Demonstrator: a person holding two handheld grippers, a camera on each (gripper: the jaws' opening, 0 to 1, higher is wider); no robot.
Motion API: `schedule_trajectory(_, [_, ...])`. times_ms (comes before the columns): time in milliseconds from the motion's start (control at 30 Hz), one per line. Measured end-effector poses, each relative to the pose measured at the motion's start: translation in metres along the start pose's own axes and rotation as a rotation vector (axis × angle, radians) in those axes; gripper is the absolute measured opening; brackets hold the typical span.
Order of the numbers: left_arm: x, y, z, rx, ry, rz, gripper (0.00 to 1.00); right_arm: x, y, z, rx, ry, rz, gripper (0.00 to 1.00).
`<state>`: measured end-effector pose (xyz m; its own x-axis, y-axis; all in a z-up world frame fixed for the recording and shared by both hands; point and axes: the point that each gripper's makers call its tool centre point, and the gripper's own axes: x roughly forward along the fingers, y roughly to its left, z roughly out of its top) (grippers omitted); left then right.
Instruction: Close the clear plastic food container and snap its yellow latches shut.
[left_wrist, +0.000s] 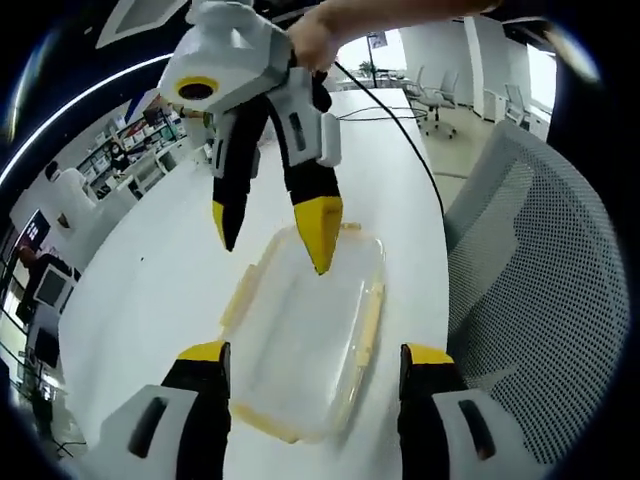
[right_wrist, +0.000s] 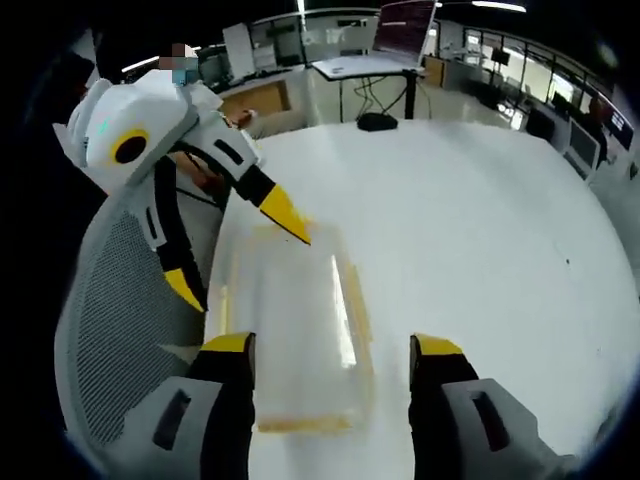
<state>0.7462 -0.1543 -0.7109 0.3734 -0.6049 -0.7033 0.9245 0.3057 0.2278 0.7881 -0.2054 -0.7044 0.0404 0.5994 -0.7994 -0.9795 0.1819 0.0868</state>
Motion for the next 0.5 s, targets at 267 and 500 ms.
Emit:
schedule_trajectory(267, [-0.004, 0.009, -0.002, -0.083, -0.018, 0.012, 0.71, -0.019, 0.001, -0.016, 0.008, -0.019, -0.065, 0.61])
schedule_trajectory(500, [-0.007, 0.015, -0.007, -0.126, -0.024, 0.021, 0.73, -0.028, 0.007, -0.026, 0.045, -0.059, -0.121, 0.62])
